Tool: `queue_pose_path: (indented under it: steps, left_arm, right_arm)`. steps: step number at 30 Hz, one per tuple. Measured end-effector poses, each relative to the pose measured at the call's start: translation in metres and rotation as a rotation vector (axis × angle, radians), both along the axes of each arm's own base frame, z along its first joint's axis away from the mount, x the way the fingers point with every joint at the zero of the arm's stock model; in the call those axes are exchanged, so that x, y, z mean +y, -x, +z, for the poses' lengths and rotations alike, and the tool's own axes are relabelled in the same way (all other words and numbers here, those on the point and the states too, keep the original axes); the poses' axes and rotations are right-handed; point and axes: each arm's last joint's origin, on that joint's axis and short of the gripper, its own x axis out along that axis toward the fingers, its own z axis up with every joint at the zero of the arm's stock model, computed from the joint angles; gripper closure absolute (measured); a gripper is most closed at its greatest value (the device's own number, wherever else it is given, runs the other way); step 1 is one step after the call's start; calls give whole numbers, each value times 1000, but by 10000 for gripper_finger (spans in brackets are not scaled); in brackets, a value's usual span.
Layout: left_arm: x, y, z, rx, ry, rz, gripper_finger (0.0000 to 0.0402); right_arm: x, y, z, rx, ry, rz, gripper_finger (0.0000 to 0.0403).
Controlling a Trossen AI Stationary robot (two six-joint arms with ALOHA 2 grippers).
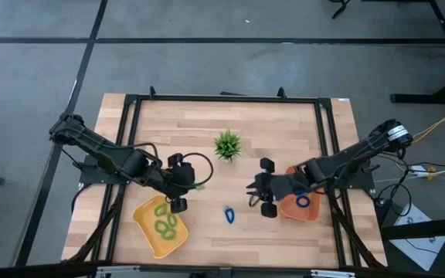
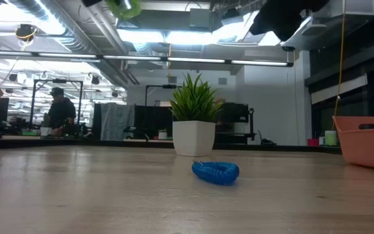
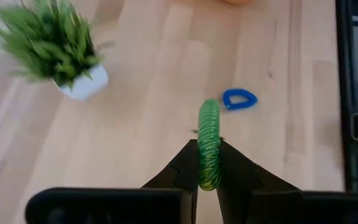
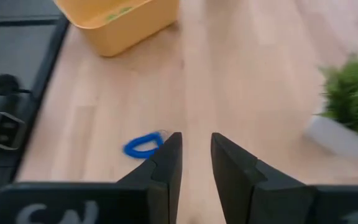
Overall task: Sort spring keychains
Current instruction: Put the green spring keychain into the yellow bin
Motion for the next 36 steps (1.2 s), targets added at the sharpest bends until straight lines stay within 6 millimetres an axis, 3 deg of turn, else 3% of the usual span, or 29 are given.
queue_pose_path:
  steps: [10,25,36]
  left_arm:
    - [4,5,-5,122,187,69,371]
    - [2,13,-9,301,458,207,373]
    - [8,34,-17,538,455,374,373]
  right_arm:
    - [27,15,0,-47,205,-9,317]
    - [15,10,0,-41,308,-1,318]
    - [8,7,0,-36,310,-24,318]
